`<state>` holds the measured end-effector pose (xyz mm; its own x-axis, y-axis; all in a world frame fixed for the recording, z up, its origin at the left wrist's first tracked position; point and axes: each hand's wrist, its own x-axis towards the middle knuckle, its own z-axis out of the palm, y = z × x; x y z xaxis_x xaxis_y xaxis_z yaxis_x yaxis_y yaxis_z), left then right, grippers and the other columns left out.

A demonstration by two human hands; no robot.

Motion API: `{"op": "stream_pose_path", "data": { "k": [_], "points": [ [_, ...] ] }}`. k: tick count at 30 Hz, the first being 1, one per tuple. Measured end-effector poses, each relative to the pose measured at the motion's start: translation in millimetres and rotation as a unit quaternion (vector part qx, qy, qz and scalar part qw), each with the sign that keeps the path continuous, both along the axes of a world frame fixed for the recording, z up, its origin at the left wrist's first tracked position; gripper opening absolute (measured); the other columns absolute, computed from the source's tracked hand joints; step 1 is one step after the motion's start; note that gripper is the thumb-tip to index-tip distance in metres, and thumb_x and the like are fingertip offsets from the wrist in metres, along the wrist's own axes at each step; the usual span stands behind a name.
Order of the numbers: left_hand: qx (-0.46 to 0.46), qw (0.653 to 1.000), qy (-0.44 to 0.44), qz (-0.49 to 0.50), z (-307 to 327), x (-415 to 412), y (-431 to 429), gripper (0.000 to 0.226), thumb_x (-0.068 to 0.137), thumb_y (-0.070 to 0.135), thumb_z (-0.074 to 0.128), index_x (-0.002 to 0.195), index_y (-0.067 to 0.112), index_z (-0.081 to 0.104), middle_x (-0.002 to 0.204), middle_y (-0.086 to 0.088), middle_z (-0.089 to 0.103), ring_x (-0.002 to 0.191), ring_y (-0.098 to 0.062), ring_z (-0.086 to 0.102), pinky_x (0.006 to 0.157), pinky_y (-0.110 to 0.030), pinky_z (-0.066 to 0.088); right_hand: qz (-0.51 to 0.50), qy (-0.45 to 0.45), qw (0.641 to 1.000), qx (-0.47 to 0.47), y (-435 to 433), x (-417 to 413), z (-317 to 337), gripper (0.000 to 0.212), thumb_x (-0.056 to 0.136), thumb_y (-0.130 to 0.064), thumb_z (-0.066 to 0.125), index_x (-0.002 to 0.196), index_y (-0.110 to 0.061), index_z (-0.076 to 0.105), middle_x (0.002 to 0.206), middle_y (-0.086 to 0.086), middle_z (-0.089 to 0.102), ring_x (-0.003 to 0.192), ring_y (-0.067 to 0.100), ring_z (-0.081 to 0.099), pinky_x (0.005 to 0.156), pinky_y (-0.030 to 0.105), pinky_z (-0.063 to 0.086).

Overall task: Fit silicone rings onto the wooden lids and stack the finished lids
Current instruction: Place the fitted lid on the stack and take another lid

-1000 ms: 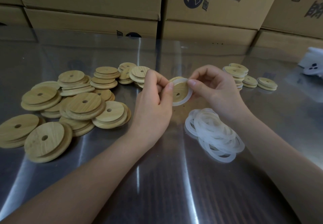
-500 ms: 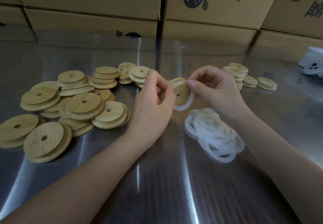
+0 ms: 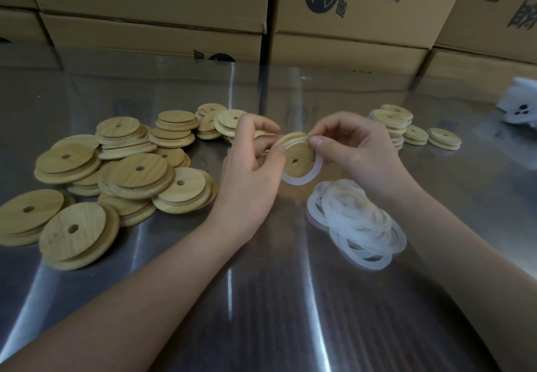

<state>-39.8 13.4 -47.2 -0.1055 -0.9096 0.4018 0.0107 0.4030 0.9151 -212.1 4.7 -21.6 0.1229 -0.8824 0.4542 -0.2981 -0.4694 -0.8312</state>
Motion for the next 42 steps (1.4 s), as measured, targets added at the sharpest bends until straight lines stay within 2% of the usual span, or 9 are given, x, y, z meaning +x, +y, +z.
{"op": "stream_pose_path", "data": {
  "k": [3,6,14,20,24,29,31,35,42],
  "points": [
    [-0.016,0.999,-0.017,-0.023,-1.0,0.3,-0.3,0.026,0.092,0.022,0.050,0.114,0.035,0.055,0.103,0.003,0.071,0.100,-0.015,0.068,0.088,-0.048,0.055,-0.003,0.004,1.000,0.004,1.2,0.8,1.2,0.013,0.087,0.003,0.066,0.081,-0.009,0.067,0.074,-0.001,0.067,0.068,0.009,0.063,0.063,0.018,0.051],
    [-0.042,0.998,-0.041,-0.018,-2.1,-0.2,-1.1,0.030,0.089,0.021,0.060,0.117,0.031,0.061,0.107,0.009,0.069,0.105,-0.009,0.065,0.092,-0.040,0.054,-0.001,0.006,1.000,0.003,2.2,2.3,2.6,0.015,0.087,0.004,0.066,0.079,-0.009,0.066,0.072,0.002,0.065,0.066,0.009,0.062,0.062,0.018,0.050],
    [-0.062,0.996,-0.071,0.007,-4.7,-1.4,-4.1,0.031,0.089,0.003,0.064,0.112,0.025,0.069,0.103,0.012,0.070,0.102,-0.006,0.066,0.092,-0.038,0.055,-0.004,0.008,1.000,0.007,4.3,3.0,3.5,0.011,0.088,0.002,0.066,0.082,-0.007,0.068,0.075,0.003,0.068,0.069,0.008,0.064,0.063,0.018,0.051],
    [-0.033,0.999,-0.037,0.000,-3.8,-0.5,-4.3,0.031,0.090,0.003,0.064,0.107,0.029,0.068,0.102,0.010,0.071,0.100,-0.009,0.067,0.085,-0.045,0.057,0.001,0.007,1.000,0.009,3.6,2.8,3.1,0.017,0.089,0.001,0.065,0.084,-0.014,0.072,0.078,-0.001,0.073,0.073,0.009,0.068,0.065,0.019,0.053],
    [-0.023,0.999,-0.025,0.002,-3.1,-0.4,-5.3,0.034,0.090,0.000,0.064,0.102,0.033,0.067,0.103,0.011,0.071,0.100,-0.005,0.067,0.089,-0.039,0.057,-0.002,0.013,1.000,0.013,2.8,3.4,1.9,0.020,0.089,0.000,0.065,0.086,-0.018,0.073,0.081,-0.002,0.074,0.076,0.010,0.070,0.065,0.019,0.053],
    [0.005,1.000,0.012,-0.013,-3.2,-0.5,-6.4,0.034,0.091,0.000,0.062,0.100,0.032,0.068,0.103,0.010,0.072,0.100,-0.010,0.068,0.076,-0.033,0.060,-0.017,0.005,1.000,-0.003,2.2,5.2,1.1,0.023,0.089,0.002,0.065,0.087,-0.019,0.074,0.085,-0.001,0.071,0.079,0.011,0.070,0.068,0.019,0.054],
    [0.016,1.000,0.024,-0.013,-2.5,-0.5,-7.0,0.034,0.091,0.000,0.063,0.098,0.033,0.069,0.101,0.009,0.072,0.098,-0.009,0.069,0.074,-0.035,0.061,-0.024,0.005,1.000,-0.004,1.9,5.9,0.6,0.026,0.089,0.002,0.064,0.087,-0.022,0.073,0.085,-0.001,0.072,0.081,0.013,0.071,0.069,0.022,0.056],
    [0.048,0.997,0.053,-0.027,-0.6,-0.9,-6.9,0.035,0.092,0.000,0.062,0.095,0.034,0.070,0.101,0.003,0.073,0.093,-0.012,0.071,0.062,-0.035,0.061,-0.033,-0.031,0.999,0.020,0.1,6.1,0.7,0.021,0.088,0.003,0.066,0.086,-0.018,0.070,0.080,0.000,0.072,0.075,0.011,0.070,0.065,0.021,0.055],
    [0.107,0.988,0.102,-0.046,1.4,-1.4,-6.4,0.035,0.092,-0.001,0.060,0.092,0.032,0.072,0.102,0.000,0.074,0.093,-0.016,0.072,0.063,-0.038,0.062,-0.031,-0.046,0.998,0.042,-1.9,5.4,2.2,0.021,0.087,0.005,0.066,0.083,-0.016,0.068,0.072,-0.005,0.070,0.068,0.007,0.068,0.060,0.018,0.053]
  ]
}}
